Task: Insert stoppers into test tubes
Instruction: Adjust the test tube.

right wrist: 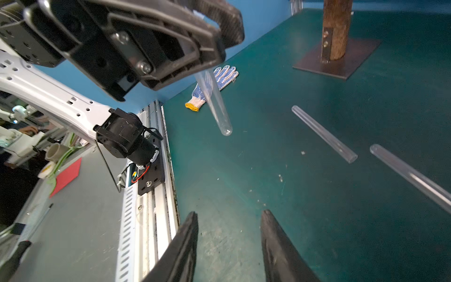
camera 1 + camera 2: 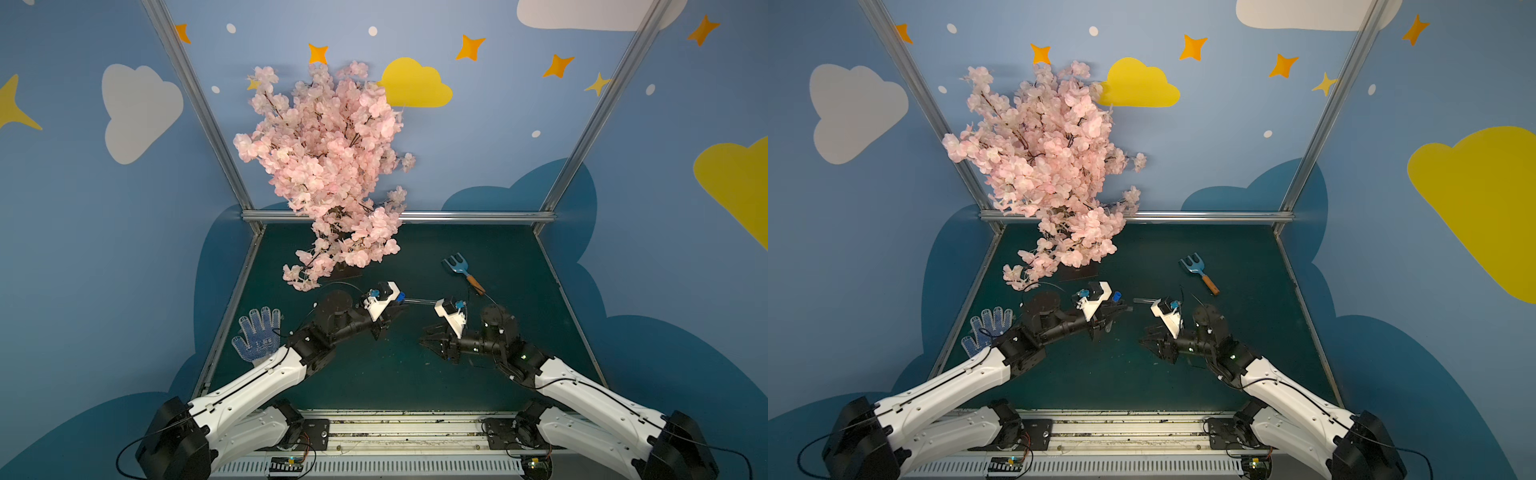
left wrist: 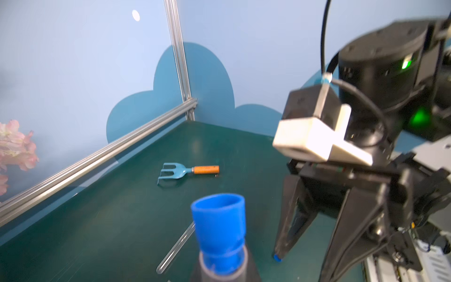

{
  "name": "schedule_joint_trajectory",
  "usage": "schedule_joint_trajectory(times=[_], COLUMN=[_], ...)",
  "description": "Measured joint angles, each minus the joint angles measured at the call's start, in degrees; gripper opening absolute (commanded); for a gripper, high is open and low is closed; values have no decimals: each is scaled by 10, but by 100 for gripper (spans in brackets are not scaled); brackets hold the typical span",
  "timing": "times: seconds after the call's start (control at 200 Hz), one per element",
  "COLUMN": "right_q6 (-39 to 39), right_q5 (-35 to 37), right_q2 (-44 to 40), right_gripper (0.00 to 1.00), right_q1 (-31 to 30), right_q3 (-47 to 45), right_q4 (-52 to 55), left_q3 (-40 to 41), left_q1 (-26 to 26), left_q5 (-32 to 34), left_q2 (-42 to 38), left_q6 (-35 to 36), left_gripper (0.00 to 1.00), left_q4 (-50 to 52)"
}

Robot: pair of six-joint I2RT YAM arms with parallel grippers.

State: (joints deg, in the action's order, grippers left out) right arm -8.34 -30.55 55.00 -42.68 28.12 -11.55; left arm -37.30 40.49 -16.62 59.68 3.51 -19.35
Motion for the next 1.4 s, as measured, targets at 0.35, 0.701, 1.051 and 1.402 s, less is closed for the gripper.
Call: schedule_joint_trajectory(times=[0.35,0.701,1.051,1.402], right_q6=[17,36,50,55], right_q5=[22,47,52,49], right_q2=[64,132,155,163], right_gripper=[49,45,24,10], right_q1=[-47,-76,-81,-84], right_q3=[24,47,57,62], right_q4=[-122,-186,-229,-238], left_q3=[-2,-7,-12,-12], left_q1=[-2,-3,-4,-6], left_q5=[-10,-20,-22,-19], left_q2=[-3,-3,-5,-5], left_q6=[-101,-148,-177,-184], left_gripper=[2,2,2,2], left_q4=[-64,-94,-111,-115])
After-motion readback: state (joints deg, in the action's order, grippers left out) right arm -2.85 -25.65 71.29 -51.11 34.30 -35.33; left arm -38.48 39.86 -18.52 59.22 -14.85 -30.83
